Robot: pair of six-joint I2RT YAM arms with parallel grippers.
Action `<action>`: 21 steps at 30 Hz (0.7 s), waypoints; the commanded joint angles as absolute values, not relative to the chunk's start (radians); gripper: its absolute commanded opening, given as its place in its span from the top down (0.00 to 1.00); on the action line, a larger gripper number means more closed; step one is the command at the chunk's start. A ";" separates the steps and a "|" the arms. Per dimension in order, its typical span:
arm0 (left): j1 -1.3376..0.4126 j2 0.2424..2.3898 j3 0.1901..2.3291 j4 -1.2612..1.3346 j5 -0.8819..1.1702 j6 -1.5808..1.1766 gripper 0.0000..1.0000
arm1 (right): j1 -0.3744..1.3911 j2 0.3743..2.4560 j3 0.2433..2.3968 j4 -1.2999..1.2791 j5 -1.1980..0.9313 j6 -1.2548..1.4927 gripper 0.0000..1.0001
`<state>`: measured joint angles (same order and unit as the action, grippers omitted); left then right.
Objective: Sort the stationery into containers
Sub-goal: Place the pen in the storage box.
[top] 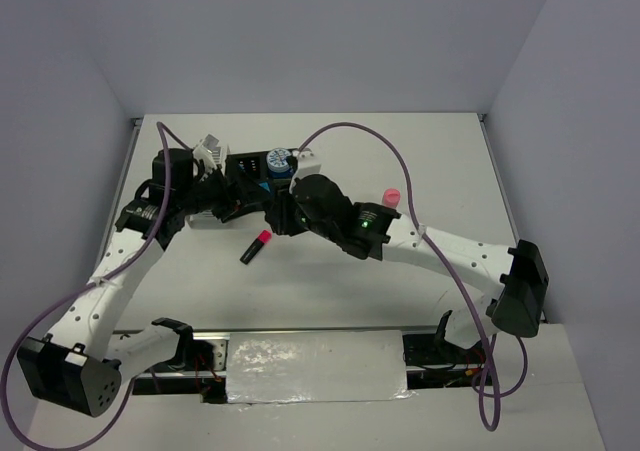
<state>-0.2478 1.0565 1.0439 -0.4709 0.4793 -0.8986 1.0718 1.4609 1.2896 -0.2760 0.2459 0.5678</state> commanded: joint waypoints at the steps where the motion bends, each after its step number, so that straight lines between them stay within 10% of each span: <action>1: -0.255 1.062 1.040 -0.397 0.509 -0.919 0.21 | 1.081 1.463 1.335 -0.227 0.229 0.545 1.00; 8: -0.255 1.077 1.034 -0.357 0.514 -0.930 0.35 | 1.085 1.470 1.333 -0.198 0.186 0.509 1.00; 14: -0.255 1.120 1.072 -0.379 0.526 -0.902 0.91 | 1.083 1.456 1.312 -0.150 0.155 0.473 0.98; 15: -0.255 1.127 1.086 -0.388 0.519 -0.894 1.00 | 1.080 1.457 1.312 -0.150 0.147 0.465 0.93; 18: -0.252 1.144 1.142 -0.443 0.457 -0.833 1.00 | 1.051 1.448 1.284 -0.140 0.140 0.457 0.25; 21: -0.235 1.164 1.244 -0.572 0.249 -0.691 1.00 | 0.946 1.404 1.208 -0.131 0.097 0.521 0.21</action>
<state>-0.2504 1.1610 1.1378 -0.4931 0.4137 -0.8268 1.0367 1.4563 1.2644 -0.1932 0.1356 0.4923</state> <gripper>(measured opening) 0.321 0.781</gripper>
